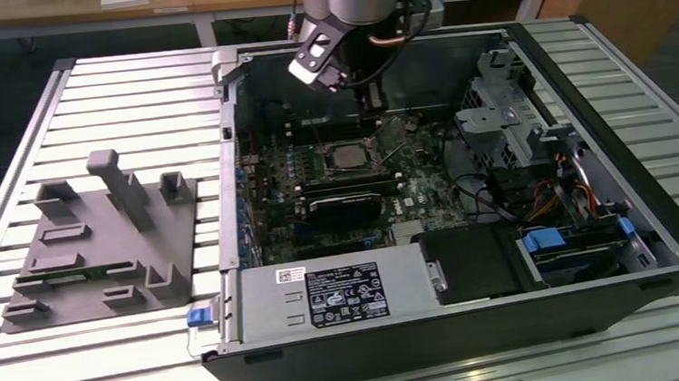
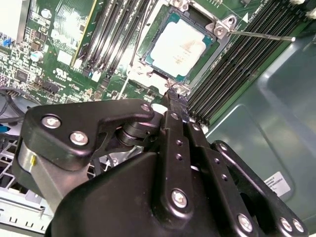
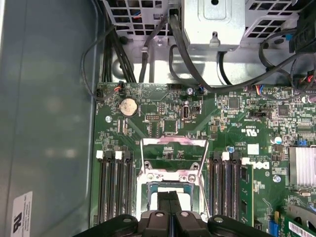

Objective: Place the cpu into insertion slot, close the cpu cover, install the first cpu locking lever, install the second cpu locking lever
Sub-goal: 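Close the cpu cover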

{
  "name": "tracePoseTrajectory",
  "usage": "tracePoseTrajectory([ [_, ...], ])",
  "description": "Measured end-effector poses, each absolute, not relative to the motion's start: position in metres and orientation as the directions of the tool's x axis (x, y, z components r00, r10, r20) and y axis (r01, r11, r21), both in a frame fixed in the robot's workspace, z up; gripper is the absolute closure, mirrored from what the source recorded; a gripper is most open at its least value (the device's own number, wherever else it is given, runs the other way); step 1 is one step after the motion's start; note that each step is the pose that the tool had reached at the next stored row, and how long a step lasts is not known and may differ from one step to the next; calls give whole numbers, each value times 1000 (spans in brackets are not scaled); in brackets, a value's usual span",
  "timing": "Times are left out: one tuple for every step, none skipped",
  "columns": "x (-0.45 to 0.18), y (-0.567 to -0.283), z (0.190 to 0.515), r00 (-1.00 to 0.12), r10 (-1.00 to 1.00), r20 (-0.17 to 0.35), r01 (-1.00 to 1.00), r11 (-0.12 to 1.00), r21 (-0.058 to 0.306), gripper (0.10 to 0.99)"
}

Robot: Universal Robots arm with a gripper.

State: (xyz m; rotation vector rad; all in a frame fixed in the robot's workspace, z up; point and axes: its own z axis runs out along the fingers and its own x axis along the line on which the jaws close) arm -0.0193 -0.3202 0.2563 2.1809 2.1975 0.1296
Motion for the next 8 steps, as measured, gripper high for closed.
tracePoseTrajectory([
  [-19, -320, 256, -9, 1000, 28, 996, 6, 90, 980],
  [-18, -320, 256, -9, 1000, 28, 996, 6, 90, 980],
  [-18, -320, 256, -9, 1000, 28, 996, 6, 90, 980],
  [-17, -320, 256, -9, 1000, 28, 996, 6, 90, 980],
  [-16, -320, 256, -9, 1000, 28, 996, 6, 90, 980],
  [-16, -320, 256, -9, 1000, 28, 996, 6, 90, 980],
  [-15, -320, 256, -9, 1000, 28, 996, 6, 90, 980],
  [-14, -320, 256, -9, 1000, 28, 996, 6, 90, 980],
])
